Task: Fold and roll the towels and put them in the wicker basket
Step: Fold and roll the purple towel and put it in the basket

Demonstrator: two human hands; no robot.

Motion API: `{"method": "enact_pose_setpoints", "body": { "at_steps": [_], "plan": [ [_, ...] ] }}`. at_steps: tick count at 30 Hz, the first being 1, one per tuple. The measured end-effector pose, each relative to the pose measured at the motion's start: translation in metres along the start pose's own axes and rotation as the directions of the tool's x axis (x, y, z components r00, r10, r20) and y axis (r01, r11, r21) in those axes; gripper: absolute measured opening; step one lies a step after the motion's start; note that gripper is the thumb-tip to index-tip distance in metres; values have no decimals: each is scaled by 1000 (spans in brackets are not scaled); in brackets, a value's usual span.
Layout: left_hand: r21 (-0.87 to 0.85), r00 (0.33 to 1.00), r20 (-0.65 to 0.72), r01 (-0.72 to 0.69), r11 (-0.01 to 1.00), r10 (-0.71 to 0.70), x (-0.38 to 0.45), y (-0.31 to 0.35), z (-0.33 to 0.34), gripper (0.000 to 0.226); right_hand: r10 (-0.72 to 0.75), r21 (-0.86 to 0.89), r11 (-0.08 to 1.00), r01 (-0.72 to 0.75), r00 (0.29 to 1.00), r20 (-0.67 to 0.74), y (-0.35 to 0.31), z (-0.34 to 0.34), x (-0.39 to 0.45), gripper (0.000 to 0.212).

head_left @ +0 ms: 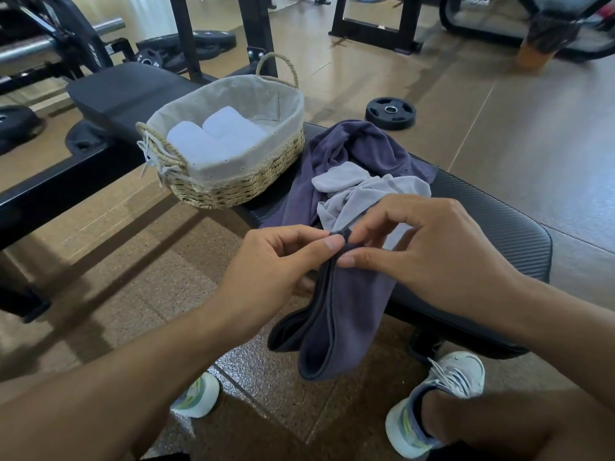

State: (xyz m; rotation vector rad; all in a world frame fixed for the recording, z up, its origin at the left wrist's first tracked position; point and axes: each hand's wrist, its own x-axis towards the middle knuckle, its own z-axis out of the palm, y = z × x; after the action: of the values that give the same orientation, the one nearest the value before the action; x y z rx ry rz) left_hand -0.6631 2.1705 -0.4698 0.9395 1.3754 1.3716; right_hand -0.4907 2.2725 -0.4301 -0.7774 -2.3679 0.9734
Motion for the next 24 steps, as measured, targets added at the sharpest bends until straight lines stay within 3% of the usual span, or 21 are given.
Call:
{"method": "enact_pose_setpoints", "body": {
  "at_steps": [8,17,24],
  "plan": [
    [-19,999,-20,45,999,-46,-1,0,1,18,-32,-53,998,36,998,61,1,3,0,17],
    [46,998,-61,-3,999,6,3,-3,1,18,24,41,999,-26,999,43,-1,1,1,15],
    [93,999,-13,-35,995,36,1,-5,1,22,58,91,994,-63,997,57,1,2,1,16]
  ]
}}
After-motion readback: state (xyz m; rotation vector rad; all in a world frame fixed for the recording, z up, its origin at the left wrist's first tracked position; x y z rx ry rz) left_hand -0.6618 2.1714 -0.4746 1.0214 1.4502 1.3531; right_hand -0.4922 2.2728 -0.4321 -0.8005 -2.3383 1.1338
